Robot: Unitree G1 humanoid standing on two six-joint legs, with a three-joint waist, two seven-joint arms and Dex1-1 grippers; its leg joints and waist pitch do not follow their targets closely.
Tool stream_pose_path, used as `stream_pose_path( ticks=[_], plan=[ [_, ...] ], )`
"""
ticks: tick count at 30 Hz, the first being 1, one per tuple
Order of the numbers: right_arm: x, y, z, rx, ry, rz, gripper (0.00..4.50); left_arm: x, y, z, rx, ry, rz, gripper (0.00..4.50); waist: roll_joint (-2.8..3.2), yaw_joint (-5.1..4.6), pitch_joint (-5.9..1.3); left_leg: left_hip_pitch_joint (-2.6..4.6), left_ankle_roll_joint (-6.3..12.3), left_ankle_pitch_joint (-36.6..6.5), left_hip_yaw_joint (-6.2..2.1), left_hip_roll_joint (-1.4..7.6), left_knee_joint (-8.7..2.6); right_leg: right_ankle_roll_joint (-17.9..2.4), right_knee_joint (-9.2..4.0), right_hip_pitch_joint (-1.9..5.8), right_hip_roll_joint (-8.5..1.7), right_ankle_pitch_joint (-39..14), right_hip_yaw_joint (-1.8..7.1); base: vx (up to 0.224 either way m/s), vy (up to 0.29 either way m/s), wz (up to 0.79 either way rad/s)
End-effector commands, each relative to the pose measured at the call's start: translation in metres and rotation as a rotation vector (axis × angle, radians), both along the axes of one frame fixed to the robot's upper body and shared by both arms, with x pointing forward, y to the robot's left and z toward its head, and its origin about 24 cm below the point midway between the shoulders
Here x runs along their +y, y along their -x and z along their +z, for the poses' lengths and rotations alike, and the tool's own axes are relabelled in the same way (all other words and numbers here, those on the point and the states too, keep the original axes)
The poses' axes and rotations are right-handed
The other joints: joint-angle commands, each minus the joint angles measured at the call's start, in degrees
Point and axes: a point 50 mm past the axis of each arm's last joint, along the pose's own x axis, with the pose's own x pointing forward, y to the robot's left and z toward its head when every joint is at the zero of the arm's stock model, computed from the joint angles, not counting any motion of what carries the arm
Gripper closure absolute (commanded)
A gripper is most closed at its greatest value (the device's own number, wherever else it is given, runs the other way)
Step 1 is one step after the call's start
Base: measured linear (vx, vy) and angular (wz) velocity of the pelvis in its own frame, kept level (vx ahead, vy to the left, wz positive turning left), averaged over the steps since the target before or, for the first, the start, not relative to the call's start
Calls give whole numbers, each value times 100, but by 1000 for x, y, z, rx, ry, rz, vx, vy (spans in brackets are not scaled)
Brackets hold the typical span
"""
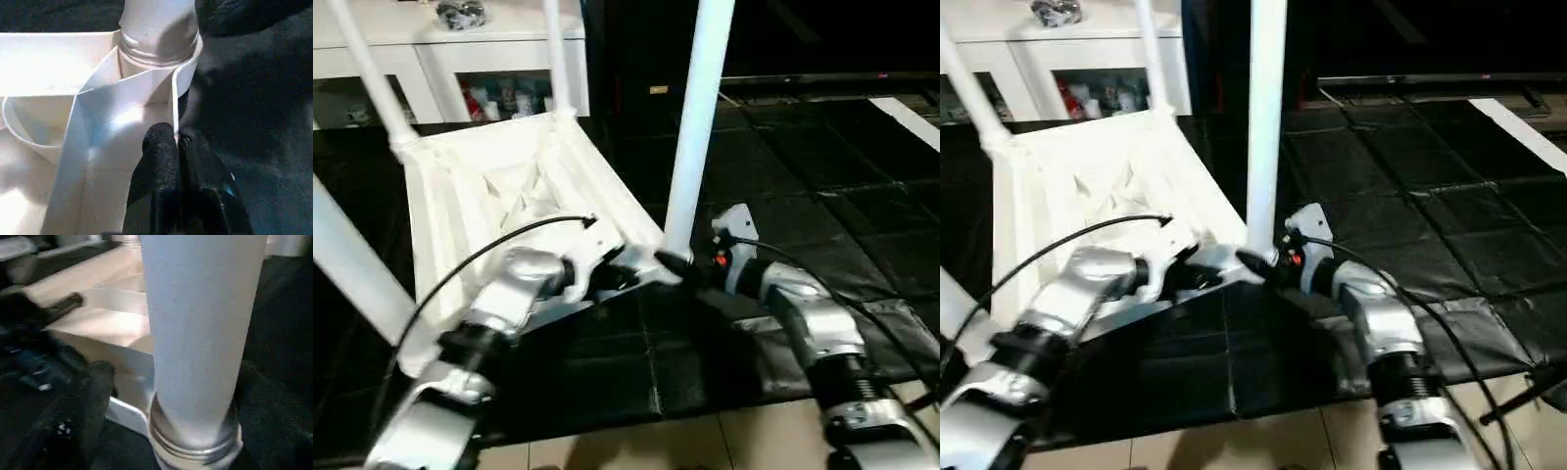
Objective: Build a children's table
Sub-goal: Rotate leg to tighten
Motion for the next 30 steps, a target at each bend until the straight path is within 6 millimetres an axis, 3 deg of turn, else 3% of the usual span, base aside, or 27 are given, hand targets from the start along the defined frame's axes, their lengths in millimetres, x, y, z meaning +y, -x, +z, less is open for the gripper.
stream_pose_path(
  ticks=[1, 2, 5, 6, 10, 19, 20, 27, 30],
  plan=[
    [-6, 5, 6, -27, 13, 71, 20, -5, 3, 14, -43, 50, -138, 450, -4, 38, -414, -9, 395, -1033, 58, 4, -330, -1160, -406, 399, -243, -1204, 257, 0, 0, 0],
    [-9, 8, 7, -39, 29, 110, 20, -4, 5, 14, -37, 45, -168, 450, -31, 80, -422, 4, 413, -977, 63, 12, -324, -1202, -386, 392, -242, -1074, 256, 0, 0, 0],
    [-18, 15, 10, -45, 57, 196, 4, 0, 9, 15, -16, 34, -241, 450, -15, 143, -417, 6, 447, -979, 74, 28, -322, -1241, -369, 385, -234, -996, 252, 0, 0, 0],
    [-24, 17, 12, -28, 74, 233, 1, 2, 11, 16, -4, 25, -281, 450, -41, 168, -412, 9, 419, -1028, 76, 26, -322, -1243, -366, 384, -244, -1107, 248, 0, 0, 0],
    [-29, 18, 16, 10, 82, 314, 1, 5, 15, 13, 9, -19, -366, 450, -38, 216, -392, 32, 344, -1276, 71, 41, -336, -1143, -415, 363, -261, -1558, 249, 0, 0, 0],
    [-18, 18, 15, 40, 58, 513, 1, 2, 23, 7, 30, -66, -520, 450, -75, 296, -409, 8, 302, -1168, 73, 48, -323, -1113, -385, 359, -268, -1522, 255, 0, 0, 0],
    [-18, 18, 15, 40, 58, 513, 32, 2, 23, 7, 30, -66, -520, 450, -66, 304, -413, 11, 309, -1162, 69, 49, -320, -1131, -376, 359, -272, -1506, 253, 0, 0, 0],
    [-15, 20, 12, 120, 53, 626, 90, 2, 24, 7, 26, -80, -549, 450, -103, 296, -411, -15, 326, -1084, 68, 44, -312, -1118, -374, 371, -279, -1553, 250, 0, 0, 0],
    [-16, 20, 11, 134, 54, 639, 116, 2, 24, 6, 26, -82, -553, 450, -93, 297, -413, -7, 318, -1070, 65, 50, -312, -1103, -376, 365, -280, -1598, 250, 0, 0, 0]
  ],
)
